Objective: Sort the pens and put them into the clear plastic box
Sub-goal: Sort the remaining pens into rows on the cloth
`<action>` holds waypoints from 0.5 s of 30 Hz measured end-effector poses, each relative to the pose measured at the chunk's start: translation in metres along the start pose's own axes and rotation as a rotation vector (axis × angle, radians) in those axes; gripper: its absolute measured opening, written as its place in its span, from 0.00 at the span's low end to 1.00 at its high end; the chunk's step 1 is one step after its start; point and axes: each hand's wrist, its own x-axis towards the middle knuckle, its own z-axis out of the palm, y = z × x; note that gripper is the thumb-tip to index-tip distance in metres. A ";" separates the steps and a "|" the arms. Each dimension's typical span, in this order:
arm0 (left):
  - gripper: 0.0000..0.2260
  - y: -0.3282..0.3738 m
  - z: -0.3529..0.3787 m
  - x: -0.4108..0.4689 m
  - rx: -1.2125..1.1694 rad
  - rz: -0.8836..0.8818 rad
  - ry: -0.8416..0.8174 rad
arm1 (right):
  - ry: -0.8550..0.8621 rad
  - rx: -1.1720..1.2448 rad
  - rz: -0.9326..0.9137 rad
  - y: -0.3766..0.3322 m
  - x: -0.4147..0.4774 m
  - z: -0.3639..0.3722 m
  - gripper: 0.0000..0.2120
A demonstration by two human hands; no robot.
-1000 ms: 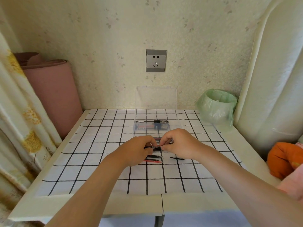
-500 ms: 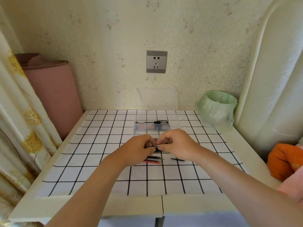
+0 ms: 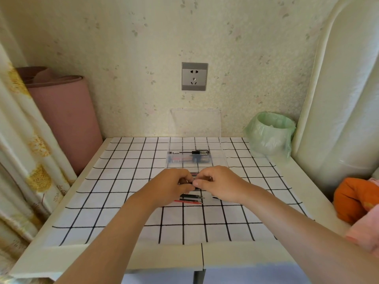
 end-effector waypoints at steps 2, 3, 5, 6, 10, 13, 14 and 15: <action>0.02 0.001 0.000 0.000 0.023 0.002 0.008 | 0.016 0.011 -0.022 -0.002 -0.001 -0.001 0.07; 0.03 0.001 0.000 0.000 0.036 -0.001 0.010 | 0.027 0.009 -0.035 -0.002 -0.001 -0.002 0.06; 0.05 0.001 0.000 0.000 0.053 -0.005 0.009 | 0.039 0.005 -0.046 -0.002 -0.001 -0.002 0.05; 0.05 0.002 0.000 0.000 0.062 -0.003 0.006 | 0.035 -0.001 -0.045 -0.003 -0.001 -0.002 0.04; 0.03 0.002 0.000 0.001 0.080 0.000 -0.009 | -0.033 -0.065 -0.006 -0.002 -0.001 -0.002 0.10; 0.04 0.002 0.000 0.001 0.078 -0.001 0.000 | -0.045 -0.086 -0.001 -0.002 -0.002 -0.003 0.11; 0.04 0.002 0.000 0.000 0.076 -0.003 0.006 | -0.032 -0.087 -0.007 -0.002 -0.002 -0.003 0.09; 0.04 0.002 0.000 0.001 0.073 -0.005 0.010 | -0.016 -0.092 -0.014 -0.002 -0.001 -0.004 0.09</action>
